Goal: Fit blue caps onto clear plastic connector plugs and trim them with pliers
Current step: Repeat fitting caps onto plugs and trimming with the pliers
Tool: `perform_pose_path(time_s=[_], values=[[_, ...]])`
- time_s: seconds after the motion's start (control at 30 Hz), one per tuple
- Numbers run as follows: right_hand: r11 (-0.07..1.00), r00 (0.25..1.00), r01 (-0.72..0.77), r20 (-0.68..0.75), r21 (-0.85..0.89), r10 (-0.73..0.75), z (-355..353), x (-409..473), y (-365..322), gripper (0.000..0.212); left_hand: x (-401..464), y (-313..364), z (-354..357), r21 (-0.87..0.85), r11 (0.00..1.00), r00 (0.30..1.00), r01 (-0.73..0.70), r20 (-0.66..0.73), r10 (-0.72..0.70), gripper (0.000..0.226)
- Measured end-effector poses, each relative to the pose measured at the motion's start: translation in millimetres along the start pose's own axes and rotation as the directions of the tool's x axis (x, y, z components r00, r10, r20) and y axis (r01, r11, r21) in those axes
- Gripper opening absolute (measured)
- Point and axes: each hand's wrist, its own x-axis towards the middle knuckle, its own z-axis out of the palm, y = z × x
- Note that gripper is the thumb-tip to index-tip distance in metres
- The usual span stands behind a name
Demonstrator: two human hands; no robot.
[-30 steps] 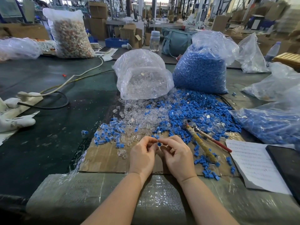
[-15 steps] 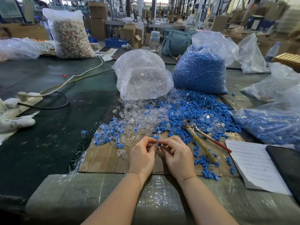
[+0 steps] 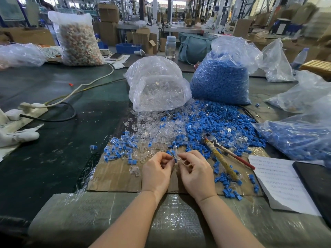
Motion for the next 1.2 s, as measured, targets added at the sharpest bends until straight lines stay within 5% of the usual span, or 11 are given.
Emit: perform_pose_path(time_s=[0.17,0.3,0.4,0.5,0.7,0.8,0.93,1.2], values=[[0.939,0.985,-0.146,-0.131,-0.311,0.110,-13.4,10.5,6.4,0.030,-1.3,1.9,0.0,0.022,1.000,1.000,0.002,-0.002,-0.002,0.023],[0.578,0.823,-0.426,-0.032,-0.696,0.567,-39.3,28.2,24.2,0.064,-2.5,3.5,-0.6,0.030,0.999,1.000,0.012,0.015,-0.013,0.024],[0.491,0.694,-0.435,0.066,-0.755,0.717,-53.4,36.8,35.2,0.077,-2.7,4.7,-0.9,0.027,0.999,1.000,0.024,0.018,-0.025,0.023],[0.484,0.696,-0.386,0.096,-0.786,0.711,-59.3,41.4,36.3,0.074,-2.1,5.9,-1.1,0.021,0.999,0.999,0.039,0.008,-0.039,0.022],[0.575,0.785,-0.305,0.142,-0.759,0.604,-64.9,46.8,20.7,0.043,5.8,11.6,-2.4,-0.063,0.987,0.989,0.145,0.014,-0.145,0.013],[0.744,0.786,-0.336,0.262,-0.578,0.559,-65.4,53.2,4.0,0.027,13.2,17.1,-4.3,-0.259,0.922,0.957,0.288,0.041,-0.288,0.005],[0.836,0.673,-0.490,0.502,-0.247,0.543,-63.0,58.5,-17.2,0.020,29.2,28.7,-7.1,-0.439,0.824,0.926,0.358,0.051,-0.374,0.004],[0.700,0.494,-0.714,0.721,0.018,0.485,-63.7,57.3,-41.3,0.008,53.0,32.5,-13.9,-0.525,0.755,0.890,0.393,0.012,-0.455,0.011]])
